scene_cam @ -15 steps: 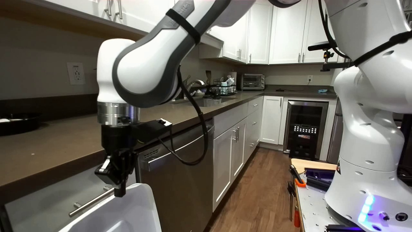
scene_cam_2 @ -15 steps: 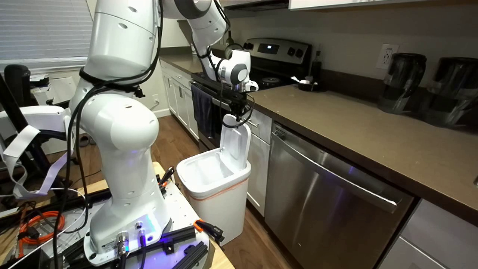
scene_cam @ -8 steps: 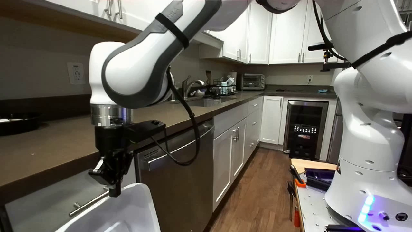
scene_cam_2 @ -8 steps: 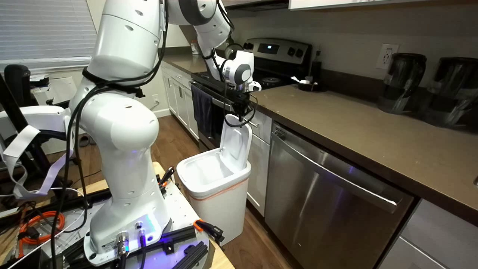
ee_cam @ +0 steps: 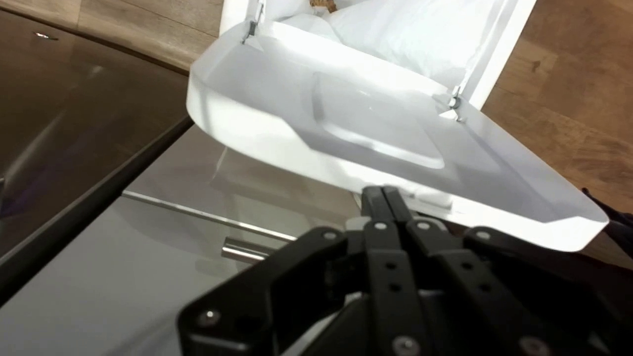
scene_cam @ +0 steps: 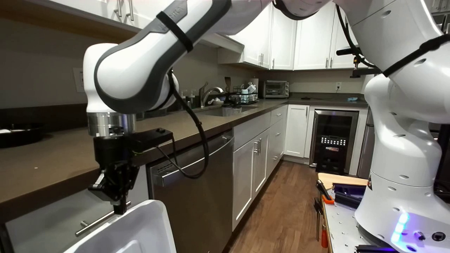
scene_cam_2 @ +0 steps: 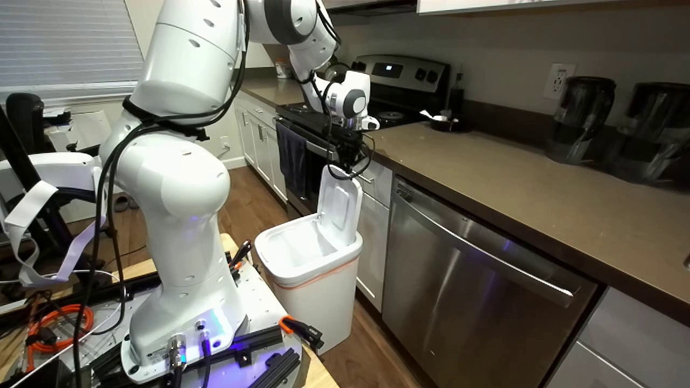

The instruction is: Close the bin

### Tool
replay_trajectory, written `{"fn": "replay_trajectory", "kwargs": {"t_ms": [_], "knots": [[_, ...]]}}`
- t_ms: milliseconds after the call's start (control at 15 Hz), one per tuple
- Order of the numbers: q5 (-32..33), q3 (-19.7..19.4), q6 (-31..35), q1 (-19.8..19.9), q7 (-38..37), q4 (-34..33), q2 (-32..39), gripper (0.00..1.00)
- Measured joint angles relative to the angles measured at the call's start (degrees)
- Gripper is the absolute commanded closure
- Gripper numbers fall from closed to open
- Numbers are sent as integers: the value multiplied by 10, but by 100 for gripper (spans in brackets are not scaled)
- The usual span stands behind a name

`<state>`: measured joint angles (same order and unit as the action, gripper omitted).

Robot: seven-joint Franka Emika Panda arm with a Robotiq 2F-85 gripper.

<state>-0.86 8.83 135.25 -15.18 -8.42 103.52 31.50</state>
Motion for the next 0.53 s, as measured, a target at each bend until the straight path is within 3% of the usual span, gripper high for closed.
{"fn": "replay_trajectory", "kwargs": {"t_ms": [533], "knots": [[0,-1,11,1,7,4,1,96]]}}
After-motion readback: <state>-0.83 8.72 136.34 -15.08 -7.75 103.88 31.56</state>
